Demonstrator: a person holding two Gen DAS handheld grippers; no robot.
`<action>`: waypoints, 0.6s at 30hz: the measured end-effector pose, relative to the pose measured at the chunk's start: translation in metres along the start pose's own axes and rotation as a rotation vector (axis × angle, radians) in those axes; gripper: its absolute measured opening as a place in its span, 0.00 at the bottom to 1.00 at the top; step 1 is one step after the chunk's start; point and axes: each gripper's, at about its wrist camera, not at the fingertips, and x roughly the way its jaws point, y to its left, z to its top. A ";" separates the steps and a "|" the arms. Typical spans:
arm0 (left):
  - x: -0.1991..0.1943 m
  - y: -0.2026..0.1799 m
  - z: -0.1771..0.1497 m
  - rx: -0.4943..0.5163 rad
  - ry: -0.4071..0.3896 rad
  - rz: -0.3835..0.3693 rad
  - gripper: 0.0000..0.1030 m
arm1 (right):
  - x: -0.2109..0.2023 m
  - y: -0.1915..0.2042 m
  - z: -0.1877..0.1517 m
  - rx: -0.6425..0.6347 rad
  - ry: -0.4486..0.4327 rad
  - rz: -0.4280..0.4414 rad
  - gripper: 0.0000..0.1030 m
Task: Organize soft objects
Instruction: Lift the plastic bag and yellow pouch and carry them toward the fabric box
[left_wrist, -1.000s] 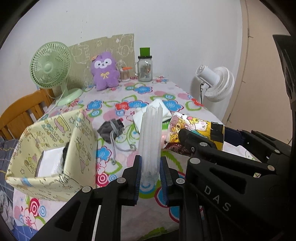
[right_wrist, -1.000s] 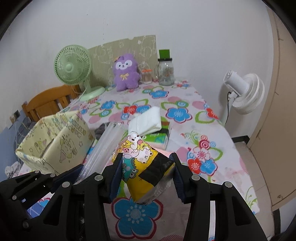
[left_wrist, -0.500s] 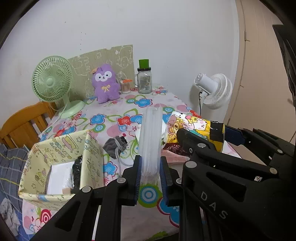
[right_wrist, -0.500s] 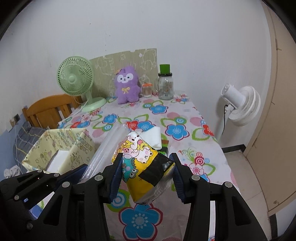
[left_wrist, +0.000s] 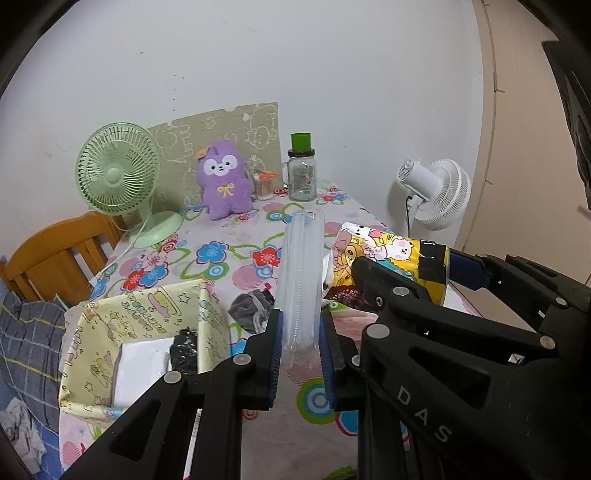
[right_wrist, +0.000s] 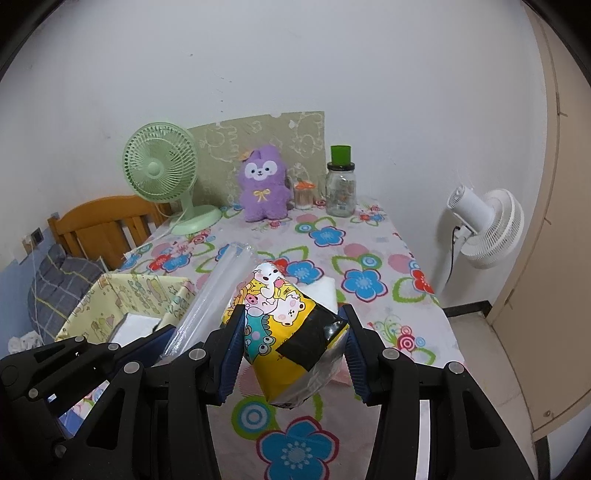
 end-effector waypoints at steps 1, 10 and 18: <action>0.000 0.003 0.000 -0.001 0.000 0.001 0.17 | 0.000 0.003 0.001 -0.003 -0.002 0.002 0.50; -0.003 0.023 0.003 -0.011 -0.006 0.010 0.17 | 0.004 0.025 0.010 -0.022 -0.005 0.015 0.50; -0.002 0.045 0.002 -0.014 -0.007 0.035 0.17 | 0.013 0.046 0.015 -0.039 -0.001 0.027 0.50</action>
